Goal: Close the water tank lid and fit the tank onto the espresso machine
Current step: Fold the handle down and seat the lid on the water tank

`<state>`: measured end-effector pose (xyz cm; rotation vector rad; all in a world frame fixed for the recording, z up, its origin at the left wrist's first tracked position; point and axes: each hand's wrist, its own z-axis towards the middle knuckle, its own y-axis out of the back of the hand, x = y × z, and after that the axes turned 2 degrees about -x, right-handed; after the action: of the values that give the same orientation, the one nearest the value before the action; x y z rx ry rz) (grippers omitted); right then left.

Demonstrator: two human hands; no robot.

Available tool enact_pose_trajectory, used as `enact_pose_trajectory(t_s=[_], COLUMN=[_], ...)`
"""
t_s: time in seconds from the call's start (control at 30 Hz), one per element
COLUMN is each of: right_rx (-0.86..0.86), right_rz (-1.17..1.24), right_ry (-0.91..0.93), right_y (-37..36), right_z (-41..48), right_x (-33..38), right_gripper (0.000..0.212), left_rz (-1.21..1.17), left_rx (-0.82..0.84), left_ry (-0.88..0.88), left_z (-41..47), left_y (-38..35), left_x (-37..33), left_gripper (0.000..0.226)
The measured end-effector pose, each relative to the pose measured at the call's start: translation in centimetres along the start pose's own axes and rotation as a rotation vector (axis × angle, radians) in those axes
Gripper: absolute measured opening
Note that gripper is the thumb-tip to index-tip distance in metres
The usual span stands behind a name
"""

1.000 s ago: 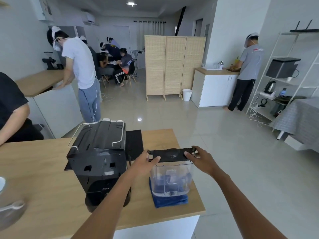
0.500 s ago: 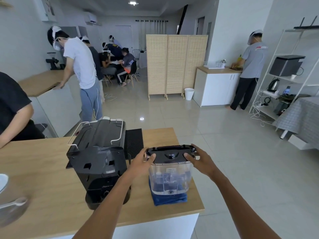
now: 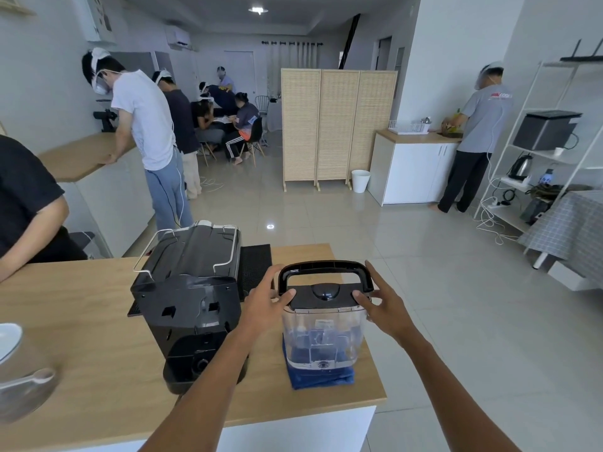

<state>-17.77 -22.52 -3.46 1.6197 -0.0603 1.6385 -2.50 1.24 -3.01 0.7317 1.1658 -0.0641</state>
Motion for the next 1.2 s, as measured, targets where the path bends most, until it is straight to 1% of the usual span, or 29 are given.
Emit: enact_pose_trajectory(t_s=[0.2, 0.33, 0.4, 0.53, 0.63, 0.73, 0.83, 0.93, 1.0, 1.1, 1.13, 1.2], right_rx=[-0.041, -0.053, -0.047, -0.060, -0.084, -0.106, -0.127, -0.146, -0.153, -0.174, -0.183, -0.191], right_rz=[-0.019, -0.069, -0.094, -0.133, -0.140, -0.125, -0.126, -0.107, -0.086, -0.007, 0.014, 0.032], right_ry=[0.064, 0.113, 0.136, 0.171, 0.184, 0.174, 0.162, 0.150, 0.140, 0.112, 0.110, 0.100], right_y=[0.1, 0.0, 0.3, 0.4, 0.1, 0.0, 0.0, 0.0, 0.1, 0.1, 0.1, 0.0], right_z=[-0.2, -0.3, -0.1, 0.0, -0.4, -0.9, -0.9, -0.8, -0.9, -1.1, -1.2, -1.3], right_x=[0.0, 0.3, 0.3, -0.3, -0.1, 0.4, 0.8, 1.0, 1.0, 1.3, 1.5, 1.9], right_gripper=[0.066, 0.068, 0.064, 0.057, 0.055, 0.054, 0.052, 0.054, 0.052, 0.043, 0.040, 0.039], left_rz=[0.033, 0.115, 0.137, 0.208, 0.265, 0.233, 0.138, 0.107, 0.046, -0.164, -0.198, -0.227], left_rx=[-0.064, -0.091, -0.103, -0.111, -0.117, -0.140, -0.161, -0.176, -0.179, -0.171, -0.161, -0.121], left_ry=[-0.043, -0.077, -0.097, -0.199, -0.201, -0.163, -0.108, -0.046, 0.042, 0.252, 0.298, 0.359], left_z=[-0.2, -0.1, 0.0, 0.4, -0.4, -1.1, -1.2, -1.1, -1.0, -0.4, -0.2, 0.0], left_y=[0.3, 0.2, 0.2, 0.0, -0.3, -0.4, -0.5, -0.8, -1.1, -1.0, -1.0, -1.1], left_x=[-0.8, -1.1, -1.1, -0.6, -1.3, -2.0, -1.9, -2.1, -2.2, -2.0, -2.0, -2.4], left_gripper=[0.055, 0.050, 0.045, 0.043, 0.043, 0.047, 0.042, 0.043, 0.046, 0.067, 0.069, 0.062])
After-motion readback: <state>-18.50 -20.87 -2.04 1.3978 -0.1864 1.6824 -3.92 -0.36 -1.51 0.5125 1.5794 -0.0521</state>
